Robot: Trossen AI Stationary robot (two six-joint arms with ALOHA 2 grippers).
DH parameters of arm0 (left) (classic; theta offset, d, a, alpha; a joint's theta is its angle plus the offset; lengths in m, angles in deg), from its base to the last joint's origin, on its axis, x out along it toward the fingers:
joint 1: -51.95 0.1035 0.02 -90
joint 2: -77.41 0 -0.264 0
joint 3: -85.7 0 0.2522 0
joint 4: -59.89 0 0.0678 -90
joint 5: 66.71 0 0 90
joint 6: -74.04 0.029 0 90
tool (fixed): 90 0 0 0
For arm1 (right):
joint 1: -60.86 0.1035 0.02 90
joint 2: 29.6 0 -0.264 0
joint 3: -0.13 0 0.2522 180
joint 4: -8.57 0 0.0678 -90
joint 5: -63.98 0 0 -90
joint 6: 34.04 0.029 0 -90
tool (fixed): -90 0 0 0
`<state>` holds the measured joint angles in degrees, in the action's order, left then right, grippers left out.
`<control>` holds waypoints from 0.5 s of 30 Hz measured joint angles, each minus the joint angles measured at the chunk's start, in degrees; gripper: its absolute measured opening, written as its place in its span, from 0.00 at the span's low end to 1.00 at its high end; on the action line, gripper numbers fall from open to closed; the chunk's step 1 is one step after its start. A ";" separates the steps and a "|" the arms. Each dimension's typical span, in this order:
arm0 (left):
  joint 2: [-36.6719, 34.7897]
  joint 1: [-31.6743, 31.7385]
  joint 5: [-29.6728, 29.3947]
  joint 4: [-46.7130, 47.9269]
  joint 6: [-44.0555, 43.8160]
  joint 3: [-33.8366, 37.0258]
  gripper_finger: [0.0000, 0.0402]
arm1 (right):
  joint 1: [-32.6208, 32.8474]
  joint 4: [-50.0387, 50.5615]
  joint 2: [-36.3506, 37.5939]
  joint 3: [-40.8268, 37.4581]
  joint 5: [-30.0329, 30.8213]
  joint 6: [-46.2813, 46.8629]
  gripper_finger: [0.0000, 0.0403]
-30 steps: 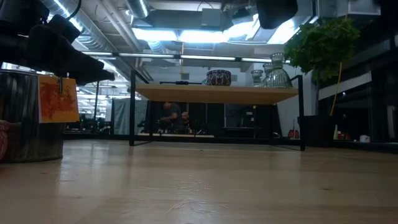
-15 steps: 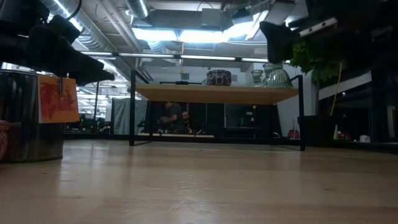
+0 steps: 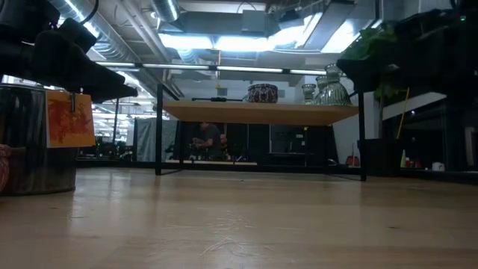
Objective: Pick & Place candle stick holders
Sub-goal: Move the top silver scented candle to the center of the table
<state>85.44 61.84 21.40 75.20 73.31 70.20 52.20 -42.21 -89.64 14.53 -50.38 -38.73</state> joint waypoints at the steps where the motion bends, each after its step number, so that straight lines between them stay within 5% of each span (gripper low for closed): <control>1: 0.00 0.01 0.02 0.01 0.00 0.00 0.90 | -0.27 0.68 0.78 -0.20 -0.28 -0.49 0.99; 15: 0.00 0.00 -0.48 0.00 0.00 0.00 0.90 | -9.50 16.92 12.27 -0.13 -7.41 -1.93 0.99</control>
<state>85.44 61.84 20.92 75.20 73.31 70.20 42.70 -25.30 -77.36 14.40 -57.79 -40.65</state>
